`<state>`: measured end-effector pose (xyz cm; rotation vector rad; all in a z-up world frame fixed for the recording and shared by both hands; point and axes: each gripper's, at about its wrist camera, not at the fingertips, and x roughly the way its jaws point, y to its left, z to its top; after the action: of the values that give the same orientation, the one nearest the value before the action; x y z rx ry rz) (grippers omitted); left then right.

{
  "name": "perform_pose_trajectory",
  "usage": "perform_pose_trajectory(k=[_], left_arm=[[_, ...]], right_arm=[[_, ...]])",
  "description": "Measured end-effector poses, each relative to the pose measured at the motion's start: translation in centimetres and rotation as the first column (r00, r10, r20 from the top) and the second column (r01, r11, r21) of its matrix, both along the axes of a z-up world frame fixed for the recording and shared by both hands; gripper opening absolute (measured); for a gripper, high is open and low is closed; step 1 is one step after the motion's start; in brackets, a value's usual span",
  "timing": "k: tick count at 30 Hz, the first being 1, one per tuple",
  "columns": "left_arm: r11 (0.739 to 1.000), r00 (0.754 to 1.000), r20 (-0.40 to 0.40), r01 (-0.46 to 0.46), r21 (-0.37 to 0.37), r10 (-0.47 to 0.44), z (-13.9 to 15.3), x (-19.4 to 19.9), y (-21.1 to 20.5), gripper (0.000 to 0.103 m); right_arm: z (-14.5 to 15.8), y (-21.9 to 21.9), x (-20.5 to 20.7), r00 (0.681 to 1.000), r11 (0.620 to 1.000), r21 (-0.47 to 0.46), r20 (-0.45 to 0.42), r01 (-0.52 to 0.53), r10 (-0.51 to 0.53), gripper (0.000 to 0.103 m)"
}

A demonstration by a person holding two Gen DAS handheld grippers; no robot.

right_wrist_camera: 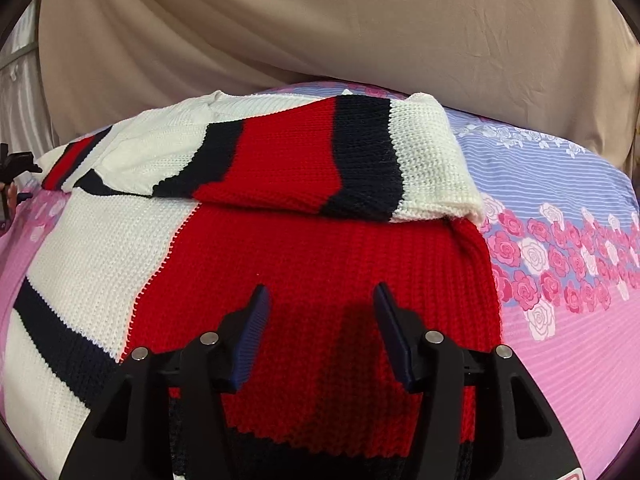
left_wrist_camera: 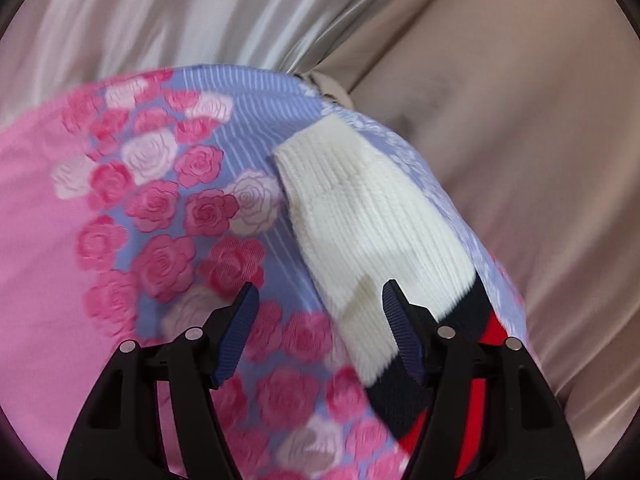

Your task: Fold small clothes

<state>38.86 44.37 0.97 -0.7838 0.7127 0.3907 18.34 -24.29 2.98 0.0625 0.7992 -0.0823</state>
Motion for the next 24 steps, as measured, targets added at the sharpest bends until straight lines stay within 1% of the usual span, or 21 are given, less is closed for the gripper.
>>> perform_pose_trajectory(k=[1,2,3,4,5,6,7,9,11,12,13,15,16,17,18,19,20,21,22,23,24], left_arm=[[1.0,1.0,0.015,-0.015,0.005,0.015,0.1,0.1,0.1,0.06],[1.0,1.0,0.016,-0.013,0.005,0.013,0.1,0.1,-0.2,0.051],[1.0,1.0,0.016,0.001,0.002,-0.001,0.0,0.4,-0.4,0.027],[1.0,0.999,0.014,0.031,-0.004,-0.031,0.2,0.8,-0.7,0.013],[0.999,0.999,0.01,0.037,0.011,-0.037,0.4,0.7,-0.9,0.006],[0.999,0.999,0.029,0.04,0.028,-0.041,1.2,0.5,-1.1,0.005],[0.997,0.996,0.07,0.053,0.051,-0.056,2.4,0.0,-1.9,0.005],[0.991,0.987,0.126,0.083,0.104,-0.096,5.2,-1.1,-3.7,0.004],[0.975,0.967,0.187,0.14,0.171,-0.171,8.9,-2.3,-6.8,0.003],[0.963,0.952,0.216,0.17,0.209,-0.215,10.8,-2.9,-8.5,0.003],[0.946,0.933,0.242,0.207,0.25,-0.268,12.8,-3.7,-10.7,0.003],[0.898,0.878,0.288,0.281,0.338,-0.383,16.6,-5.5,-16.3,0.003],[0.866,0.84,0.304,0.327,0.379,-0.45,18.3,-6.5,-19.6,0.003],[0.837,0.807,0.312,0.362,0.41,-0.501,19.5,-7.1,-22.2,0.003],[0.801,0.768,0.313,0.402,0.443,-0.559,20.5,-7.9,-25.4,0.003],[0.763,0.729,0.304,0.445,0.47,-0.613,21.1,-8.4,-28.7,0.003],[0.717,0.684,0.287,0.496,0.49,-0.67,21.3,-8.9,-32.7,0.003],[0.677,0.647,0.269,0.54,0.501,-0.714,21.0,-9.4,-36.1,0.004],[0.63,0.606,0.241,0.585,0.51,-0.758,20.4,-10.0,-39.6,0.004],[0.588,0.573,0.211,0.624,0.515,-0.792,19.3,-10.3,-42.7,0.004],[0.557,0.553,0.179,0.653,0.514,-0.814,18.1,-10.6,-45.2,0.005]], right_arm=[[-0.1,-0.1,0.0,1.0,1.0,0.002,-0.002,0.003,-0.003,0.057],[-0.1,-0.2,0.0,1.0,1.0,0.005,-0.004,0.008,-0.008,0.058],[-0.2,-0.3,0.0,1.0,1.0,0.007,-0.007,0.012,-0.012,0.059],[-0.3,-0.4,0.1,1.0,1.0,0.008,-0.01,0.015,-0.015,0.059],[-0.3,-0.4,0.1,1.0,1.0,0.008,-0.014,0.016,-0.016,0.06],[-0.4,-0.3,0.2,1.0,1.0,0.007,-0.016,0.017,-0.017,0.06],[-0.5,-0.3,0.2,1.0,1.0,0.003,-0.017,0.016,-0.016,0.06],[-0.6,-0.2,0.2,1.0,1.0,-0.005,-0.016,0.015,-0.015,0.06],[-0.6,-0.1,0.2,1.0,1.0,-0.014,-0.014,0.015,-0.015,0.06],[-0.6,0.0,0.2,1.0,1.0,-0.017,-0.014,0.015,-0.015,0.061],[-0.6,0.0,0.2,1.0,1.0,-0.019,-0.013,0.015,-0.015,0.061],[-0.6,0.0,0.2,1.0,1.0,-0.019,-0.011,0.013,-0.013,0.062],[-0.6,-0.1,0.2,1.0,1.0,-0.018,-0.01,0.011,-0.011,0.062],[-0.6,-0.1,0.2,1.0,1.0,-0.016,-0.01,0.009,-0.01,0.063],[-0.7,-0.1,0.2,1.0,1.0,-0.016,-0.011,0.009,-0.009,0.064],[-0.7,-0.1,0.3,1.0,1.0,-0.017,-0.012,0.01,-0.01,0.064],[-0.8,0.0,0.3,1.0,1.0,-0.019,-0.014,0.011,-0.012,0.065],[-0.8,0.0,0.3,1.0,1.0,-0.021,-0.016,0.012,-0.012,0.065],[-0.8,0.0,0.4,1.0,1.0,-0.02,-0.017,0.011,-0.011,0.065],[-0.9,-0.1,0.3,1.0,1.0,-0.019,-0.017,0.012,-0.012,0.065],[-0.9,-0.2,0.3,1.0,1.0,-0.016,-0.016,0.014,-0.014,0.065]])
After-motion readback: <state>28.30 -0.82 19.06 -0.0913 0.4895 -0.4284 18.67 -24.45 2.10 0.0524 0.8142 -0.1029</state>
